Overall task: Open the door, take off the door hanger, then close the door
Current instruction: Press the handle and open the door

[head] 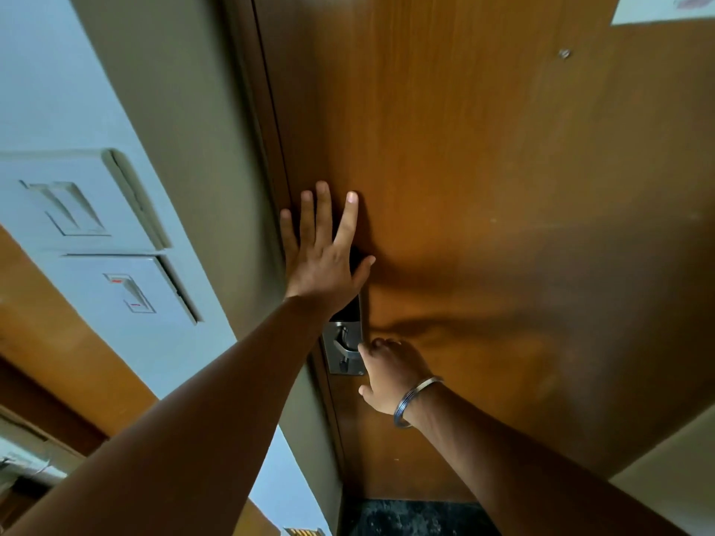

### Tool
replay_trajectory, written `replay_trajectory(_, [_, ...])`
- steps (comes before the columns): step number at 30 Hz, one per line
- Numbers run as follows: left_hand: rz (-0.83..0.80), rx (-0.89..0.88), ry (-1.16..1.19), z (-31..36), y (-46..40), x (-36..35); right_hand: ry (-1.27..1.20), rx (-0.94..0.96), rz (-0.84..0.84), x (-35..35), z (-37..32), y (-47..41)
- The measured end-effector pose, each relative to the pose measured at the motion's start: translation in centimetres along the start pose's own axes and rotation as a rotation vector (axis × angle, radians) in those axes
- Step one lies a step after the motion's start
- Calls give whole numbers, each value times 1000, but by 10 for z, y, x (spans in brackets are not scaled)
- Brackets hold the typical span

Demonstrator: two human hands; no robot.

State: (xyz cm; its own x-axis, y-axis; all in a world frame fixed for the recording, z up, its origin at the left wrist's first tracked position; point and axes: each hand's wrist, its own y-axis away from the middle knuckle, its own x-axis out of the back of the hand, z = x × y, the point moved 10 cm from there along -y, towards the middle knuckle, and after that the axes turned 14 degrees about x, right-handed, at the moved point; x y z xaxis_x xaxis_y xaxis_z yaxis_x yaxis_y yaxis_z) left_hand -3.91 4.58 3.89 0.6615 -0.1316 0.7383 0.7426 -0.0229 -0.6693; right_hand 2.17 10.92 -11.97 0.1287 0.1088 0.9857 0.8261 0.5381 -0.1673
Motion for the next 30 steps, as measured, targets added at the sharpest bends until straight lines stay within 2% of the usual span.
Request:
replay_trajectory(5, [13,-36,81,-2,25,24,-14,-46,37,3,-21,29])
replay_trajectory(10, [41,-67,146,-6,53,49,-31,-198,87,10,-43,61])
replay_trajectory(14, [33,-214,179,-7,86,70,-39,-338,108,21,-61,91])
replay_trajectory(19, [138,-470,366,-39,143,113,-62,-568,132,35,-97,135])
replay_trajectory(22, [138,-523,467,-74,162,122,-80,-644,308,62,-129,159])
replay_trajectory(25, [54,-497,526,-103,164,112,-29,-657,458,104,-164,169])
replay_trajectory(30, [-202,-531,550,-107,184,71,94,-692,675,189,-209,180])
